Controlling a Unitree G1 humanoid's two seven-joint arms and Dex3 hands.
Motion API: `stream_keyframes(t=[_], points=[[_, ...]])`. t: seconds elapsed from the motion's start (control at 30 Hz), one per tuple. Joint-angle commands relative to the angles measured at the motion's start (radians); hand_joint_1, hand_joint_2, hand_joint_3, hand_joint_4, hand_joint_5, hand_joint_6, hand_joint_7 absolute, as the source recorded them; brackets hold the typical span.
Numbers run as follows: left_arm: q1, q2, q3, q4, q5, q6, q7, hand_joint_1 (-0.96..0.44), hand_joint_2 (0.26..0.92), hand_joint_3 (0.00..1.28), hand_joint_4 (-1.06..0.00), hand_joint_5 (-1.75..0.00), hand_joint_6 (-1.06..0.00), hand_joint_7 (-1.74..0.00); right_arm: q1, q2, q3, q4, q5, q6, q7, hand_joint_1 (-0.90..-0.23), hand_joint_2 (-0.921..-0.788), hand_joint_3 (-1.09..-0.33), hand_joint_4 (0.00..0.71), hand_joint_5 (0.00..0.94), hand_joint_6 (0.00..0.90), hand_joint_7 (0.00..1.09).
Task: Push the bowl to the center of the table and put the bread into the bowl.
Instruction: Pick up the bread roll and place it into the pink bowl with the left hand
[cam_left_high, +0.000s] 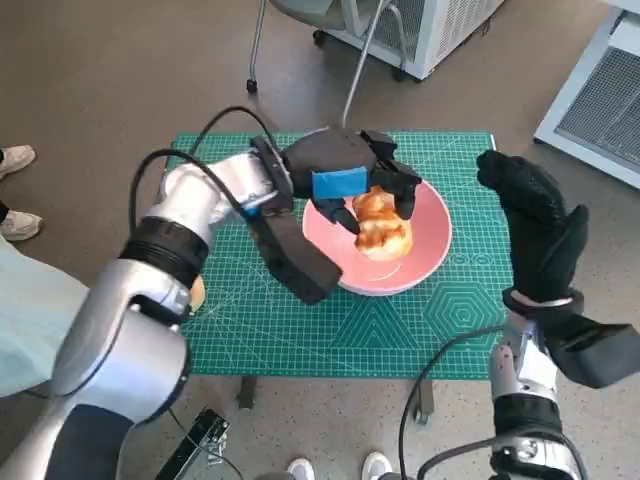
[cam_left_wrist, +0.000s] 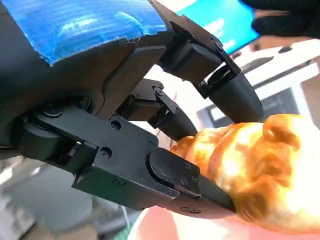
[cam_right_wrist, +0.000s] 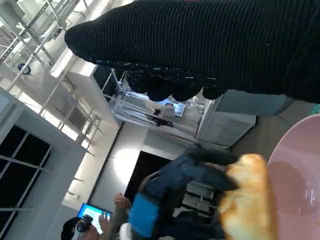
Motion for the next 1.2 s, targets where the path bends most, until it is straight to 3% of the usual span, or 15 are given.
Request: stream_keyframes(t=[0.03, 0.1, 0.13, 0.2, 0.23, 0.33, 0.4, 0.63, 0.93, 1.2], points=[[0.017, -0.018, 0.007, 0.020, -0.041, 0.038, -0.081, 0.00, 0.921, 0.14, -0.58, -1.27, -0.58, -1.23, 0.032, 0.011, -0.006, 0.000, 0.012, 0.014, 0.003, -0.651, -0.921, -0.688, 0.389, 0.004, 0.162, 0.55], [0.021, -0.024, 0.006, 0.021, -0.053, 0.062, -0.138, 0.00, 0.921, 0.21, -0.49, -1.33, -0.50, -1.33, 0.034, 0.012, -0.007, -0.003, 0.011, 0.015, 0.000, -0.651, -0.921, -0.687, 0.389, 0.004, 0.164, 0.55], [0.022, -0.026, 0.005, 0.021, -0.058, 0.074, -0.166, -0.01, 0.908, 0.21, -0.44, -1.19, -0.45, -1.22, 0.034, 0.012, -0.007, -0.003, 0.011, 0.015, -0.001, -0.651, -0.921, -0.686, 0.389, 0.004, 0.169, 0.54], [0.024, -0.032, 0.010, 0.019, -0.075, 0.102, -0.233, -0.02, 0.912, 0.13, -0.39, -0.61, -0.42, -0.75, 0.034, 0.013, -0.009, -0.001, 0.009, 0.015, -0.004, -0.654, -0.921, -0.683, 0.390, 0.003, 0.181, 0.52], [0.024, -0.036, 0.019, 0.017, -0.090, 0.116, -0.276, -0.02, 0.915, 0.10, -0.39, -0.42, -0.41, -0.60, 0.035, 0.013, -0.009, -0.004, 0.007, 0.015, -0.006, -0.655, -0.921, -0.683, 0.391, 0.003, 0.184, 0.51], [0.023, -0.044, 0.041, 0.010, -0.129, 0.159, -0.381, -0.03, 0.917, 0.06, -0.31, -0.15, -0.34, -0.35, 0.034, 0.015, -0.009, -0.005, 0.006, 0.016, -0.007, -0.655, -0.921, -0.684, 0.390, 0.002, 0.188, 0.50], [0.022, -0.044, 0.046, 0.000, -0.141, 0.182, -0.420, -0.04, 0.917, 0.04, -0.27, -0.08, -0.32, -0.26, 0.032, 0.016, -0.010, -0.003, 0.008, 0.018, -0.007, -0.655, -0.921, -0.685, 0.390, 0.002, 0.189, 0.50], [0.020, -0.008, 0.032, -0.039, -0.135, 0.154, -0.397, -0.04, 0.906, 0.01, -0.21, -0.01, -0.29, -0.16, 0.026, 0.022, -0.013, 0.003, 0.018, 0.028, 0.009, -0.646, -0.921, -0.686, 0.389, 0.001, 0.190, 0.50], [0.019, 0.049, 0.050, -0.074, -0.149, 0.101, -0.349, -0.08, 0.898, 0.00, -0.24, -0.01, -0.34, -0.16, 0.013, 0.025, -0.013, 0.024, 0.009, 0.019, 0.015, -0.639, -0.921, -0.683, 0.388, 0.000, 0.190, 0.49], [0.026, 0.132, 0.103, -0.139, -0.211, 0.037, -0.406, -0.08, 0.889, 0.00, -0.26, -0.02, -0.38, -0.17, 0.008, 0.030, -0.004, 0.032, -0.011, 0.005, 0.008, -0.638, -0.921, -0.686, 0.383, 0.000, 0.187, 0.50]])
